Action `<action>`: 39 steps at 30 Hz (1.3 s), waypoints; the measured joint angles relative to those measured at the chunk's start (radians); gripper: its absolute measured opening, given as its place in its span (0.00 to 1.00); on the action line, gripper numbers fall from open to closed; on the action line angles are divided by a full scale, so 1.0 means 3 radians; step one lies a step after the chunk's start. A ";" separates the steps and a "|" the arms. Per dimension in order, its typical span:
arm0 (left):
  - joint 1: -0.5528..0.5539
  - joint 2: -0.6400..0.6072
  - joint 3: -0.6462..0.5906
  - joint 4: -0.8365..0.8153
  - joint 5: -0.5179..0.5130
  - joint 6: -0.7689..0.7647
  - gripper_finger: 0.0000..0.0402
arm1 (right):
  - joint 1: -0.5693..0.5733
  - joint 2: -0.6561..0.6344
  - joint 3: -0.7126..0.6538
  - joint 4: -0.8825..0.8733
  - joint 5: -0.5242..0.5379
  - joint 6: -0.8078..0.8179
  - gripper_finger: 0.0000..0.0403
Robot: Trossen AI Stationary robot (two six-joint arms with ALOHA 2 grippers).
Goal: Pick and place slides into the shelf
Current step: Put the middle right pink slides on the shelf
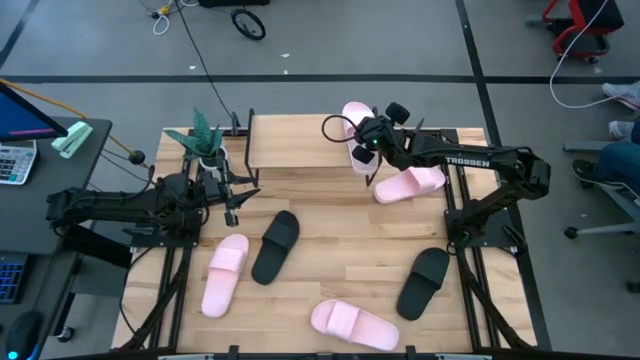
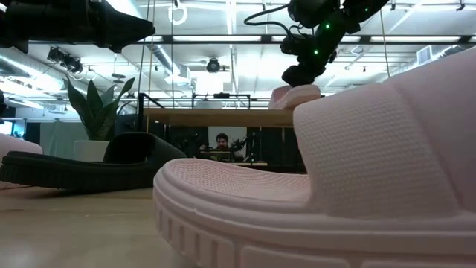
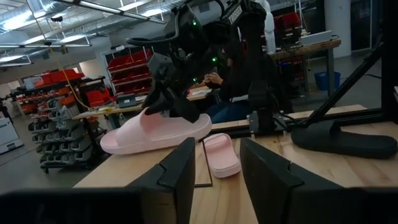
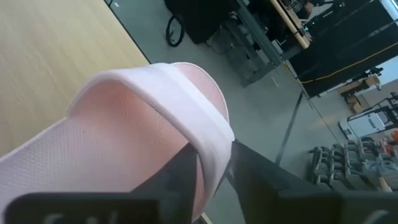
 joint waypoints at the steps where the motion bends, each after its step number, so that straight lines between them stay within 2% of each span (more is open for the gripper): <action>1: 0.0000 0.0000 0.0000 0.0000 0.0000 0.0001 0.33 | -0.0003 0.0000 0.0000 0.0000 -0.0001 0.0000 0.29; 7: -0.0001 0.0000 0.0000 0.0005 0.0000 0.0000 0.31 | -0.0014 0.0000 0.0000 0.0006 0.0001 0.0166 0.35; 13: -0.0001 0.0000 0.0000 0.0001 0.0000 -0.0028 0.33 | 0.0014 -0.0003 0.0010 -0.0005 0.0001 0.0412 0.35; 18: 0.0000 0.0000 0.0000 0.0001 0.0000 -0.0282 0.33 | 0.0113 -0.0004 0.0015 -0.0133 0.0005 0.0538 0.35; 23: -0.0001 0.0000 0.0000 0.0001 0.0000 -0.0287 0.31 | 0.0183 -0.0015 0.0015 -0.0139 -0.0192 0.0775 0.36; 32: -0.0002 0.0001 0.0000 0.0001 0.0000 -0.0423 0.32 | 0.0553 -0.0182 0.0017 -0.0202 -0.0250 0.0903 0.36; 37: -0.0009 0.0000 0.0000 0.0002 0.0000 -0.0438 0.33 | 0.0818 -0.0317 0.0020 -0.0486 -0.0507 0.1400 0.35; 39: -0.0009 0.0000 0.0000 0.0000 0.0000 -0.0436 0.32 | 0.0892 -0.0323 0.0004 -0.0554 -0.0500 0.1512 0.35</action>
